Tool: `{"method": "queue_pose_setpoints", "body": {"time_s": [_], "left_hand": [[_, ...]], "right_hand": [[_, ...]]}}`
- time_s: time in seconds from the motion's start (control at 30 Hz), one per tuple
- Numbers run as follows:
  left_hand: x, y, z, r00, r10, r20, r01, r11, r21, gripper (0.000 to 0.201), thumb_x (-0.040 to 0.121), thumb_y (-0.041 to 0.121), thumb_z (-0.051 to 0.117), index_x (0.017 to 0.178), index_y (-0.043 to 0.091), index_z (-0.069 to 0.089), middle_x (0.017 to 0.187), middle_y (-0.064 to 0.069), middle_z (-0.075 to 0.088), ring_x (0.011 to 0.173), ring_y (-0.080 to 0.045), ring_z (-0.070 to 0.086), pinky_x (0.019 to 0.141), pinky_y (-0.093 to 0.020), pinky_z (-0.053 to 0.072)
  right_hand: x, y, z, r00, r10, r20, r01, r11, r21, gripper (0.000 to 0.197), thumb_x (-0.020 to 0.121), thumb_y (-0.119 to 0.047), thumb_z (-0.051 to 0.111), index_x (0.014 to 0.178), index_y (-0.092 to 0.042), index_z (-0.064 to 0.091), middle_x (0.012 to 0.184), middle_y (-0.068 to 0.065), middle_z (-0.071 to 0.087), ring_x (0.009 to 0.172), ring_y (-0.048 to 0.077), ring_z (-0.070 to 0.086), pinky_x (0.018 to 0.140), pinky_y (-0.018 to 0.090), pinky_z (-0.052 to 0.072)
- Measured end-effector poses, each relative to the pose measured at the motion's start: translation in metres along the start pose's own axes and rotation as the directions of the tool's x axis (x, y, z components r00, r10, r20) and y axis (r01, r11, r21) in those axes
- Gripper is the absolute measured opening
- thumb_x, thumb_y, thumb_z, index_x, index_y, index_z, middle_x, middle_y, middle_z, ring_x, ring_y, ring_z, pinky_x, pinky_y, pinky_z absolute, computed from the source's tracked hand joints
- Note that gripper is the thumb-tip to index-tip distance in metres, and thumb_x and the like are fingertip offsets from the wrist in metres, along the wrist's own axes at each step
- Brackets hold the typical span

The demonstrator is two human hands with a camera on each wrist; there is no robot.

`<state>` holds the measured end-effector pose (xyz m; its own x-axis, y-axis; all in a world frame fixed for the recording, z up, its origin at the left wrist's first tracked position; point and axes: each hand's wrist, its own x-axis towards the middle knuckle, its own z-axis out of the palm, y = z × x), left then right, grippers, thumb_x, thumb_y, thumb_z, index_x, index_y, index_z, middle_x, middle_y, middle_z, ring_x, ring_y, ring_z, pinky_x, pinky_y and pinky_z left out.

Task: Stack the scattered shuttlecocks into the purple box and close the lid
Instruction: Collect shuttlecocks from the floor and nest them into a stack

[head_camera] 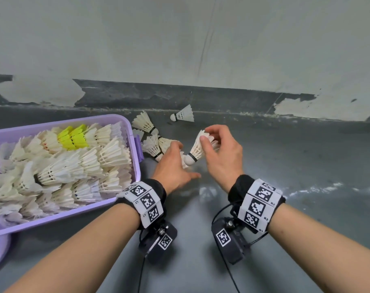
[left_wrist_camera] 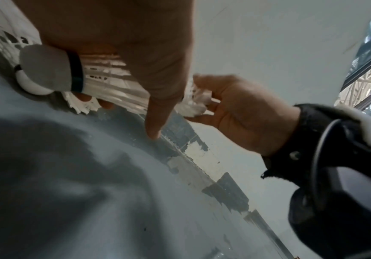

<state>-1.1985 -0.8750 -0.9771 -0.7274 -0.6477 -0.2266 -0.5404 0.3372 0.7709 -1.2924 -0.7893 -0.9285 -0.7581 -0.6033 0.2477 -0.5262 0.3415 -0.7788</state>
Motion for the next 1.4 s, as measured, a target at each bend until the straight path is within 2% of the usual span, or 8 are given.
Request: {"method": "queue_pose_setpoints", "body": {"time_s": [0.23,0.4,0.53,0.77,0.9,1.03,1.27,1.4], "left_hand": [[-0.010,0.006,-0.008,0.999,0.028,-0.023,-0.031,0.991,-0.127,0.081,0.060,0.042,0.084,0.123,0.021,0.037,0.117,0.000,0.056,0.102,-0.019,0.056,0.080,-0.032,0.046],[-0.006,0.001,-0.024,0.993,0.009,-0.119,-0.031,0.982,-0.189,0.045,0.077,0.032,0.068,0.112,0.020,0.042,0.100,0.001,0.058,0.087,-0.022,0.058,0.076,-0.042,0.052],[0.004,-0.004,-0.032,0.962,-0.010,-0.274,-0.027,0.991,-0.131,0.030,0.085,0.043,0.040,0.099,0.017,0.049,0.089,-0.002,0.058,0.079,-0.022,0.058,0.063,-0.035,0.046],[-0.002,-0.040,-0.050,0.944,-0.092,-0.317,0.085,0.996,-0.036,0.051,0.074,0.035,0.073,0.116,0.022,0.047,0.105,-0.006,0.056,0.095,-0.027,0.057,0.079,-0.036,0.049],[-0.007,-0.068,-0.079,0.916,-0.171,-0.363,0.152,0.985,-0.082,0.053,0.071,0.034,0.079,0.114,0.022,0.051,0.105,-0.003,0.057,0.095,-0.021,0.059,0.084,-0.036,0.050],[-0.019,-0.073,-0.083,0.919,-0.220,-0.327,0.192,0.974,-0.117,0.049,0.067,0.034,0.084,0.102,0.027,0.051,0.097,0.007,0.060,0.086,-0.005,0.059,0.070,-0.011,0.044],[-0.019,-0.061,-0.079,0.860,-0.347,-0.375,0.282,0.934,-0.217,0.055,0.064,0.032,0.087,0.103,0.027,0.049,0.092,0.015,0.060,0.083,0.006,0.055,0.065,-0.006,0.037],[-0.006,-0.056,-0.077,0.857,-0.378,-0.352,0.334,0.925,-0.180,0.058,0.062,0.037,0.087,0.106,0.025,0.052,0.099,0.010,0.061,0.091,-0.006,0.060,0.077,-0.017,0.043]], "right_hand": [[-0.002,-0.043,0.008,1.000,-0.013,-0.015,0.012,0.994,-0.108,0.010,0.090,-0.020,0.059,0.099,-0.015,0.059,0.090,-0.005,0.062,0.082,0.009,0.056,0.073,0.014,0.039],[-0.002,-0.070,0.028,0.979,-0.066,0.191,0.105,0.974,-0.199,0.008,0.091,-0.023,0.056,0.095,-0.016,0.058,0.083,-0.002,0.065,0.078,0.018,0.061,0.076,0.031,0.049],[-0.003,-0.074,0.049,0.954,0.069,0.290,-0.015,0.983,-0.186,0.016,0.094,-0.031,0.046,0.090,-0.017,0.054,0.082,0.007,0.066,0.075,0.023,0.061,0.073,0.037,0.051],[0.049,-0.024,0.073,0.898,0.402,0.179,-0.414,0.909,0.040,0.028,0.092,-0.033,0.039,0.074,-0.021,0.056,0.075,0.005,0.067,0.068,0.022,0.065,0.072,0.033,0.055],[0.072,0.013,0.089,0.755,0.469,0.458,-0.406,0.883,-0.235,0.048,0.075,-0.051,0.038,0.117,-0.035,0.055,0.115,0.008,0.066,0.095,0.029,0.067,0.087,0.044,0.054],[0.076,0.022,0.109,0.682,0.407,0.607,-0.250,0.911,-0.329,0.057,0.082,-0.056,0.042,0.133,-0.030,0.048,0.130,0.005,0.058,0.102,0.028,0.062,0.088,0.038,0.053],[0.091,0.011,0.102,0.853,0.430,0.296,-0.451,0.893,0.001,0.027,0.089,-0.008,0.048,0.111,-0.017,0.060,0.110,0.006,0.063,0.087,0.018,0.055,0.073,0.018,0.038],[0.081,-0.019,0.087,0.931,0.093,0.352,-0.205,0.934,0.294,0.032,0.092,-0.005,0.047,0.112,-0.030,0.048,0.094,-0.018,0.057,0.080,-0.007,0.056,0.065,0.002,0.041]]}}
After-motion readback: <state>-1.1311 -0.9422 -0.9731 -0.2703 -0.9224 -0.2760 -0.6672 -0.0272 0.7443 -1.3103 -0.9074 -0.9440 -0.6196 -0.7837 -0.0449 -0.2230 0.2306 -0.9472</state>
